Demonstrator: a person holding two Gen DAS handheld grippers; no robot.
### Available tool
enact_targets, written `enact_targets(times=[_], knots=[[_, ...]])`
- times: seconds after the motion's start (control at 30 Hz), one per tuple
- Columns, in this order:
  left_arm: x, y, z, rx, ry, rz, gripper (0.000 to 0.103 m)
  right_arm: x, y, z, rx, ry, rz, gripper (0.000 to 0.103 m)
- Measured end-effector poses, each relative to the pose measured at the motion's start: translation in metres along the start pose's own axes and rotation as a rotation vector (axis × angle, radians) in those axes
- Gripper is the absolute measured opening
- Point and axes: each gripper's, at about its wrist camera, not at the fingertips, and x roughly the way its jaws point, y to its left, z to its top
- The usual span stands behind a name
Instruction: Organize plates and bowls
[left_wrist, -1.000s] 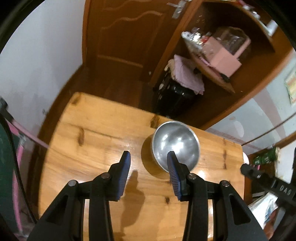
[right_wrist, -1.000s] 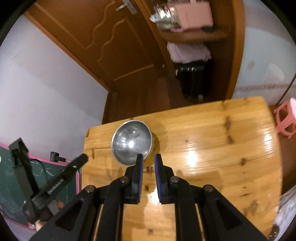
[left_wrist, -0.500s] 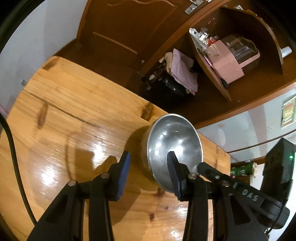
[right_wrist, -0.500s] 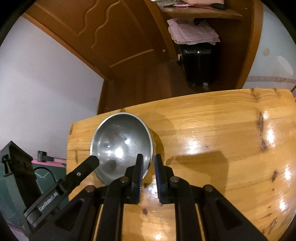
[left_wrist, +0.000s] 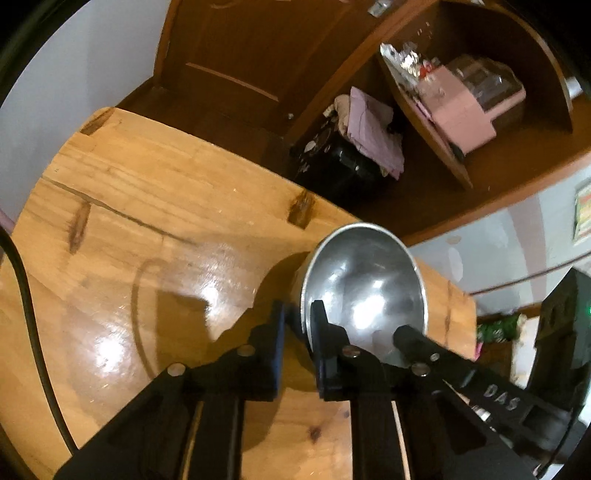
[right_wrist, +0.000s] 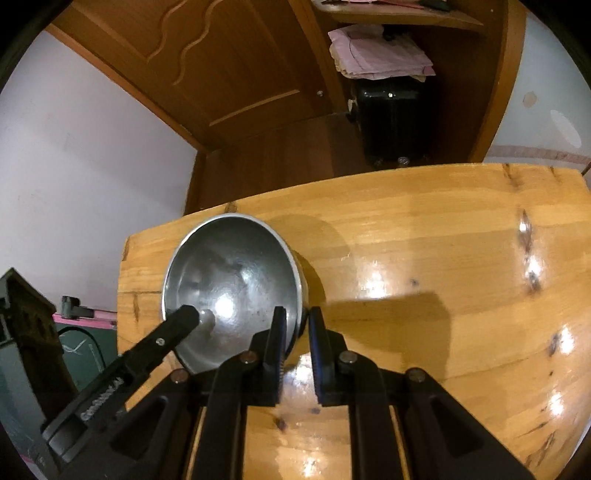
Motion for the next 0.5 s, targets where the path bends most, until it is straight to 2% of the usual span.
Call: enact_targets(times=[0.13,0.27,0.5], knots=[[-0.011,-0.009,-0.012,0.069,0.03,0.035,0.01,-0.015,0.0,-0.013,-0.005,0.003,0.01,0.011],[-0.038,-0.016,-0.024,0.087,0.053,0.027,0.01,-0.038,0.004,-0.029,-0.006,-0.001,0.028,0.011],[-0.119,-0.03,-0.054,0.148,0.034,-0.001,0.01,-0.11,0.023,-0.081,-0.033,-0.055,0.064,0.011]])
